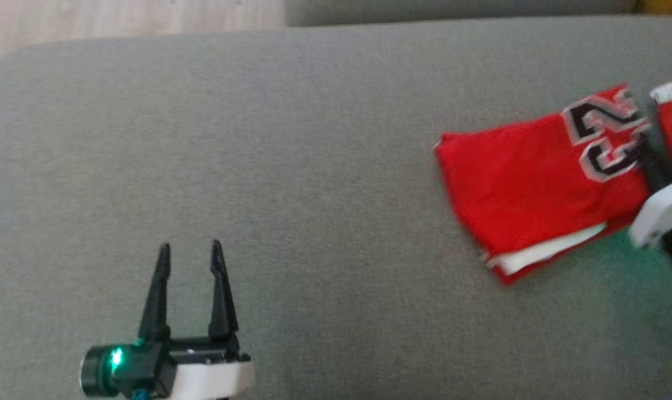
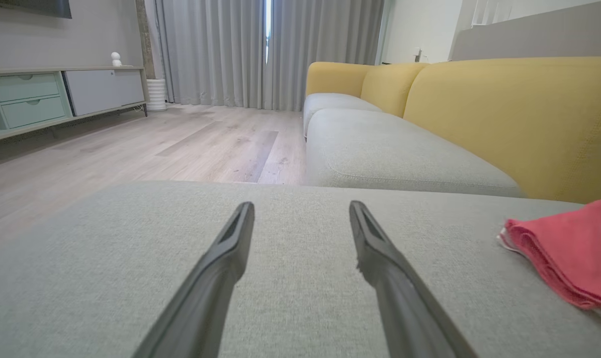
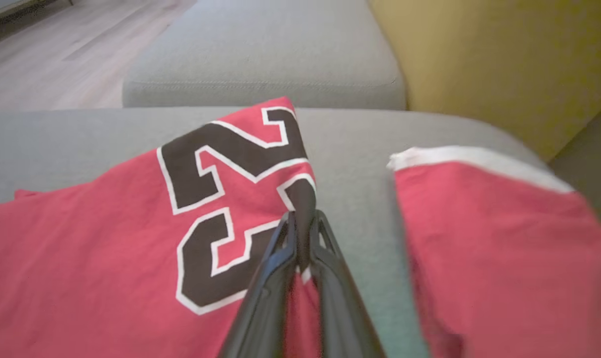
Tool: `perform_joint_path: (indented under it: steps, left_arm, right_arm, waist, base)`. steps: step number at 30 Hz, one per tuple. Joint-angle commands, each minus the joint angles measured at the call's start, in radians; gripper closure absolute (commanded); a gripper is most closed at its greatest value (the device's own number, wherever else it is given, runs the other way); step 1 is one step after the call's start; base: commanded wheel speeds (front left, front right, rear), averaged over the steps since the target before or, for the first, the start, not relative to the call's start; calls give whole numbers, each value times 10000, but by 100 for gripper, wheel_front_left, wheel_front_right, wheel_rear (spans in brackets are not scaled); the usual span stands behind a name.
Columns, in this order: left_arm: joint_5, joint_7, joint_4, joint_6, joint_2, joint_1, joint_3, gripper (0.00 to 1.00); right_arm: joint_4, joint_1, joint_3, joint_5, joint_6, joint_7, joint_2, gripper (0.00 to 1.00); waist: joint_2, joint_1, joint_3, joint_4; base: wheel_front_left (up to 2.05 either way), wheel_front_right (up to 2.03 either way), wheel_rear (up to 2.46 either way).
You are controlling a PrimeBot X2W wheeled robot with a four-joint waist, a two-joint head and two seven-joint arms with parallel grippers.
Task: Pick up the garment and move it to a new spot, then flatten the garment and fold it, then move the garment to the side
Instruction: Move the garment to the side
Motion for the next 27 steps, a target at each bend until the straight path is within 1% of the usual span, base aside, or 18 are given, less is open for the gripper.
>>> perform_joint_path:
  steps: [1,7,11,13,14,15,16,18,21,25,26,27]
  left_arm:
    - [51,-93,-342,55,-70,-383,352,0]
    - [156,-93,-378,21,-70,-967,526,0]
    - [277,-93,-375,-58,-70,-1325,591,0]
    - [309,-93,-364,-107,-70,-1471,571,0]
    - [328,-93,-349,-132,-70,-1539,561,0]
    - [339,-93,-331,-146,-70,-1604,553,0]
    - [340,-93,-314,-165,-70,-1665,538,0]
    - [335,-93,-250,-191,-70,-1739,524,0]
    - [292,-93,-125,-247,-70,-1738,483,0]
    - [309,-93,32,-287,-70,-1495,474,0]
    - [309,-93,32,-287,-70,-1495,474,0]
    - [321,-93,46,-287,-70,-1419,479,0]
  right_arm:
    - [-393,-305,14,-99,35,33,-464,100]
    - [-1134,-937,-454,-96,35,600,-2001,100]
    - [-1626,-967,-1154,-310,35,1162,-2739,100]
    - [-1810,-899,-1572,-474,35,1388,-3010,100]
    - [-1888,-849,-1785,-598,35,1490,-3094,98]
    - [-1957,-805,-2020,-749,35,1535,-3138,51]
    - [-2031,-748,-2258,-940,35,1496,-3143,0]
    - [-2218,-613,-2625,-1323,35,1348,-2977,0]
    - [-2542,-230,-2938,-1825,35,1166,-2312,0]
    - [-3164,643,-2685,-2169,35,1178,-1094,0]
    - [-3164,643,-2685,-2169,35,1178,-1094,0]
    - [-3295,873,-2547,-2200,35,1127,-808,0]
  waist:
    - [0,-1,466,-416]
    - [0,-1,1251,-962]
    - [0,-1,1642,-1207]
    - [0,-1,1800,-1279]
    - [0,-1,1865,-1311]
    - [0,-1,1909,-1333]
    - [0,-1,1932,-1342]
    - [0,-1,1886,-1353]
    - [0,-1,1577,-1310]
    - [0,-1,865,-1188]
    - [0,-1,865,-1188]
    - [0,-1,644,-1148]
  base:
    - [0,0,0]
    - [0,0,0]
    - [0,0,0]
    - [0,0,0]
    - [0,0,0]
    - [0,0,0]
    - [0,0,0]
    - [0,0,0]
    - [0,0,0]
    - [0,0,0]
    - [0,0,0]
    - [0,0,0]
